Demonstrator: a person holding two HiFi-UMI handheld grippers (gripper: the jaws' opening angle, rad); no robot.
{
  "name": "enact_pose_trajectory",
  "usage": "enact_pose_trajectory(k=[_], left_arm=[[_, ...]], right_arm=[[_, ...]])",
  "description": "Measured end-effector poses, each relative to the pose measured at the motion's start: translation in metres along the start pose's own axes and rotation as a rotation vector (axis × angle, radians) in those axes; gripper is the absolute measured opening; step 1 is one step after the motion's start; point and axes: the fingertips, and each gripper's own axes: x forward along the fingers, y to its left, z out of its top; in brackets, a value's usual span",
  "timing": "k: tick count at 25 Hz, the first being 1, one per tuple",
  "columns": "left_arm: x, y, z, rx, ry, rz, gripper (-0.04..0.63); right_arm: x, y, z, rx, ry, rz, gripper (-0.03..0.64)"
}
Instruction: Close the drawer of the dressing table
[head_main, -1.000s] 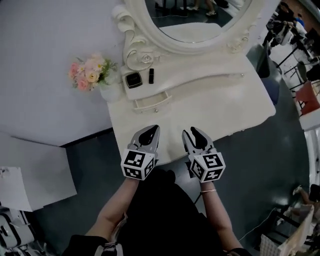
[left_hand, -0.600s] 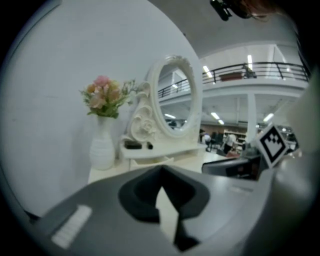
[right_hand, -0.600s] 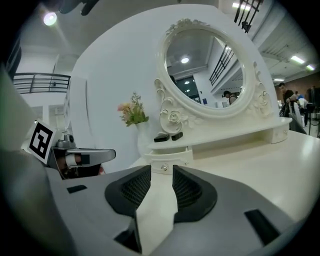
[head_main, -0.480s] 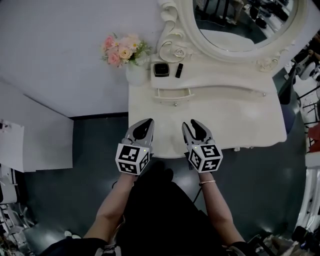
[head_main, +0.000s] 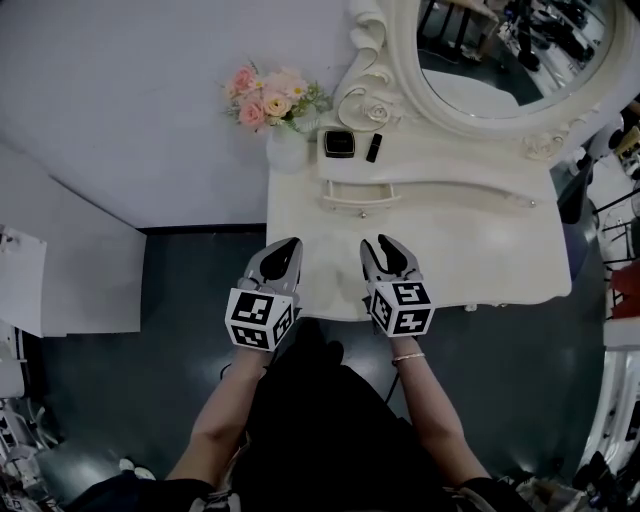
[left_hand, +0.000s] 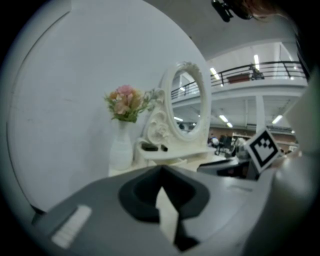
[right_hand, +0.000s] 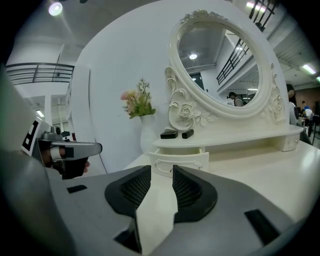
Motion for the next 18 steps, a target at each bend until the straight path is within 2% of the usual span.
enact_pose_trajectory(k=[18], left_arm=[[0.019,0.034,0.011,-0.025,-0.006,-0.063,0.006]], right_arm=[[0.069,-0.020,-0.001,-0.051,0.103,-0.163,0.141]])
